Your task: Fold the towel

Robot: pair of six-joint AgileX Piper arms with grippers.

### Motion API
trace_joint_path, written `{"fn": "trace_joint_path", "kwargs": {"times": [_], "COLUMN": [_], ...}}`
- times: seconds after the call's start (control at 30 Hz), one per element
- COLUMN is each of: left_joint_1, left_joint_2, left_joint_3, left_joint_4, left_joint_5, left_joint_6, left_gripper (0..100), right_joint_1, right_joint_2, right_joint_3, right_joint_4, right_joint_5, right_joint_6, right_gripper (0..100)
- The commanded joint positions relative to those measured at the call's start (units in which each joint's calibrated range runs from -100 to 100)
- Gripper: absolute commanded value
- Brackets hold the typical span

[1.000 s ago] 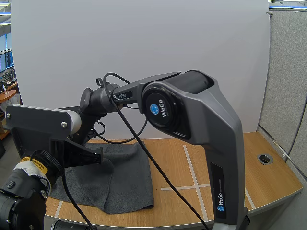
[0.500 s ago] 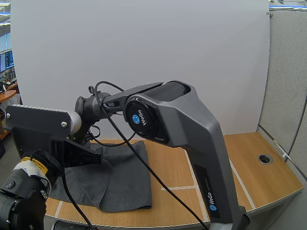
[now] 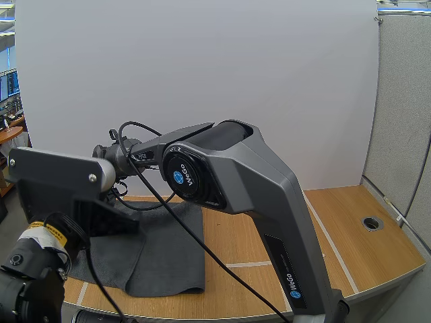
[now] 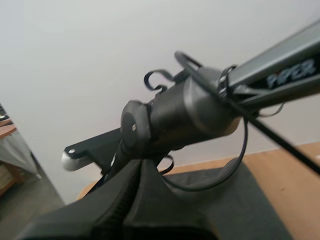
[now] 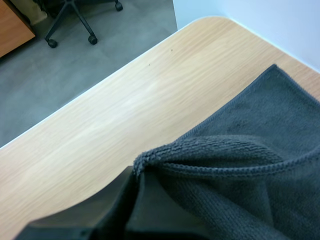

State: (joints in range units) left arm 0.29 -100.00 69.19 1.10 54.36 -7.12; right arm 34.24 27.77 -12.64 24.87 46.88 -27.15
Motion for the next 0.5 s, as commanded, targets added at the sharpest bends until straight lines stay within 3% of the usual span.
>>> {"fn": "trace_joint_path", "kwargs": {"times": [0.0,0.47], "left_joint_1": [0.13,0.13], "left_joint_2": [0.0,0.0], "left_joint_3": [1.2,1.2], "left_joint_4": [15.6,17.0], "left_joint_5": [6.8,9.2], "left_joint_6": [0.2,1.7], "left_gripper": [0,0], "right_joint_1": [-0.1,-0.1], "right_joint_2": [-0.2,0.1], "right_joint_3": [-0.7,-0.7], "right_joint_4": [-0.8,-2.1], "right_joint_5": [-6.6,-7.5], "right_joint_6": [-0.1,-0.1], "right_gripper": [0,0]}}
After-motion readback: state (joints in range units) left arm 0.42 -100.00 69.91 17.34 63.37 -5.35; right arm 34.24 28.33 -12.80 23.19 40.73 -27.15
